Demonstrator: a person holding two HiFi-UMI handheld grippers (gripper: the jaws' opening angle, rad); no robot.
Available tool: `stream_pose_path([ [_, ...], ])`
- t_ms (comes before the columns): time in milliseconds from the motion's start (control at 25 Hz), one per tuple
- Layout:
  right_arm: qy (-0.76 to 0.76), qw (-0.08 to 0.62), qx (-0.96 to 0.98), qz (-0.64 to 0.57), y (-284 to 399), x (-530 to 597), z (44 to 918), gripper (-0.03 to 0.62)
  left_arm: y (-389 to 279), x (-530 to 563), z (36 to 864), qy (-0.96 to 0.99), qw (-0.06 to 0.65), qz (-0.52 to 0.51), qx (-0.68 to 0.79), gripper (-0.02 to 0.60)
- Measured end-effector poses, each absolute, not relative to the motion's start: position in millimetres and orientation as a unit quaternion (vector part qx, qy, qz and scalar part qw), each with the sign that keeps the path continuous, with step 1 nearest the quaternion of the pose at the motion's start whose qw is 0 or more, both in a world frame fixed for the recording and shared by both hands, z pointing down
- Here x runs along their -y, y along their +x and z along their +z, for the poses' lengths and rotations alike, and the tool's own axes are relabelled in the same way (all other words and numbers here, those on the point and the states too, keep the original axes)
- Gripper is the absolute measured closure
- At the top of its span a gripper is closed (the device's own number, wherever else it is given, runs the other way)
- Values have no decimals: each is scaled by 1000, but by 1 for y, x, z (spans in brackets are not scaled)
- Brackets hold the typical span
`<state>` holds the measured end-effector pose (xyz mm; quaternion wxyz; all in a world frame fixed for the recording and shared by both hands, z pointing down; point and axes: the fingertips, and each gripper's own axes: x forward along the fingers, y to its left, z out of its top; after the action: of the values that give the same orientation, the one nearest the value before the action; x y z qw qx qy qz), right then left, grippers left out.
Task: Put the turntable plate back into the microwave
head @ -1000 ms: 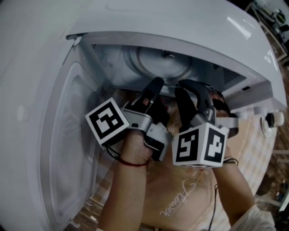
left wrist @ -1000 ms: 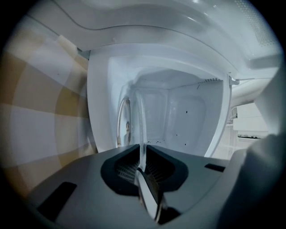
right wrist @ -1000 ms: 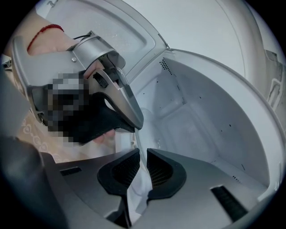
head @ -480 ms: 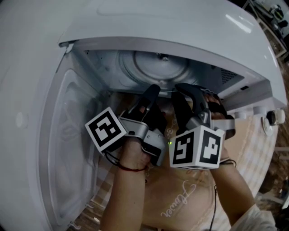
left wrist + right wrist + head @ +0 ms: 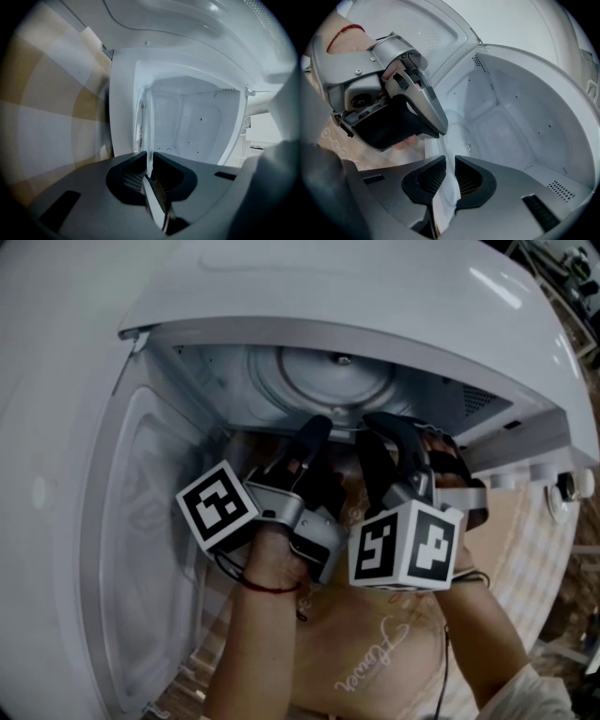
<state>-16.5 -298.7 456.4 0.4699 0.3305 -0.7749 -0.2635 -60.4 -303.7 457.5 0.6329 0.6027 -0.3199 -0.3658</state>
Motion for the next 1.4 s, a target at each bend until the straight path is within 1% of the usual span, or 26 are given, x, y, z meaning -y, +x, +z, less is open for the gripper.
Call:
stream_pose_path([
  [200, 328, 475, 773, -264, -16, 296, 463, 517, -70, 294, 462, 602, 619, -374, 339, 543],
  [320, 324, 474, 774, -267, -17, 296, 462, 519, -80, 298, 462, 602, 605, -376, 361, 509],
  [400, 321, 471, 776, -271, -18, 295, 461, 519, -81, 303, 460, 605, 602, -366, 371, 502],
  [760, 304, 464, 783, -283, -15, 290, 461, 525, -76, 304, 463, 594, 623, -337, 381, 511],
  [840, 302, 461, 785, -283, -16, 289, 460, 525, -73, 305, 464, 595, 627, -328, 382, 540],
  [1200, 318, 459, 787, -261, -16, 286, 456, 511, -77, 302, 464, 533, 637, -409, 377, 551],
  [1280, 339, 455, 790, -233, -6, 279, 453, 513, -78, 300, 465, 525, 636, -418, 381, 551],
  [1320, 357, 442, 799, -197, -1, 276, 451, 513, -79, 299, 465, 523, 634, -423, 382, 549],
  [1400, 403, 380, 829, -77, 7, 271, 446, 513, -80, 298, 465, 522, 631, -431, 379, 549],
])
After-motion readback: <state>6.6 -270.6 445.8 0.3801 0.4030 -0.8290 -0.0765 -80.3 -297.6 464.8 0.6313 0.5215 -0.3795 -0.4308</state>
